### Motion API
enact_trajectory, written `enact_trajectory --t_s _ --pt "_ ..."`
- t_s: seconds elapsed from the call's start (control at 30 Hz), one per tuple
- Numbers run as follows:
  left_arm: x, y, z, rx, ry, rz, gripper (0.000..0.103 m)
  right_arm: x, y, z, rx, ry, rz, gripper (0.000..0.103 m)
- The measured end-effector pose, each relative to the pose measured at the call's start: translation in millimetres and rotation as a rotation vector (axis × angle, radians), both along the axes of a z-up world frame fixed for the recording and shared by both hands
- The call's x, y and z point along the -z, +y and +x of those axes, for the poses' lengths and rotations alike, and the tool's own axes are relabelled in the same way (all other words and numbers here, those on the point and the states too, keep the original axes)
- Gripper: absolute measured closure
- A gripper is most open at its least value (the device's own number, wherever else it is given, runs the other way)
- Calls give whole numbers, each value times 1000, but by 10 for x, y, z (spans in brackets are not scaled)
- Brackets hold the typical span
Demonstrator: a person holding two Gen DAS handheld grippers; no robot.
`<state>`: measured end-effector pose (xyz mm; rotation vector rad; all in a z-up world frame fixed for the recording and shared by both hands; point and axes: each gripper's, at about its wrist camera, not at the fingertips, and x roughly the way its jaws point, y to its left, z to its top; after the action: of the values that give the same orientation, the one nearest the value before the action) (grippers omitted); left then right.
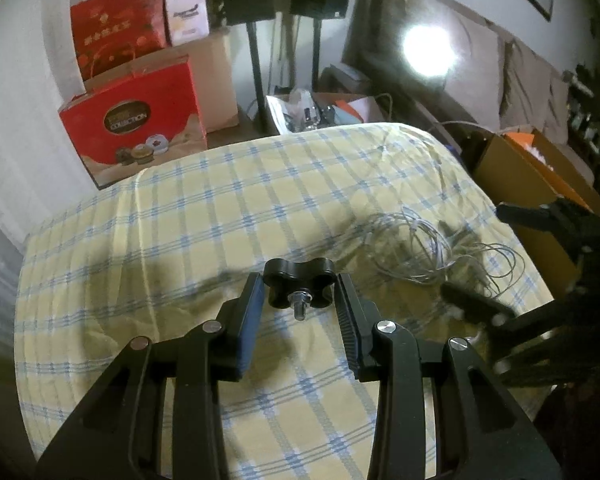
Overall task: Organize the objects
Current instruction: 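Lower the right tool onto the white earphone cable and close it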
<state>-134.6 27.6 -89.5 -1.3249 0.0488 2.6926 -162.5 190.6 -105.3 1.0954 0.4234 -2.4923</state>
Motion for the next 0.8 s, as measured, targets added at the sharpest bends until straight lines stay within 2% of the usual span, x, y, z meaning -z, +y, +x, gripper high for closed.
enact_trajectory --t_s 0.07,0.2,0.37,0.43,0.57,0.6,0.63,0.67,0.73,0.8 --pt "2 -52 5 -12 7 0 69 46 -86 -43 -31 -11 5 4" --pt "28 -118 11 -52 40 -63 69 147 -196 -161 -63 -47 15 4" --pt "105 -303 -30 -79 19 -24 69 306 -238 -270 -37 -112 -2 4" --pt "135 -373 -37 -90 10 -11 69 351 -195 -301 -11 -140 -49 3" --pt "156 -451 -36 -100 6 8 69 363 -188 -303 5 -141 -49 5" --pt "152 -462 -37 -101 5 12 69 347 -185 -303 6 -140 -49 12" --pt "149 -479 -34 -102 6 17 69 342 -181 -308 1 -139 -52 24" --pt "143 -489 -34 -102 6 21 69 325 -179 -306 -1 -135 -55 30" --pt "128 -497 -20 -98 11 26 69 297 -175 -325 0 -136 -60 54" --pt "115 -494 -4 -93 19 21 69 275 -179 -357 0 -137 -66 65"
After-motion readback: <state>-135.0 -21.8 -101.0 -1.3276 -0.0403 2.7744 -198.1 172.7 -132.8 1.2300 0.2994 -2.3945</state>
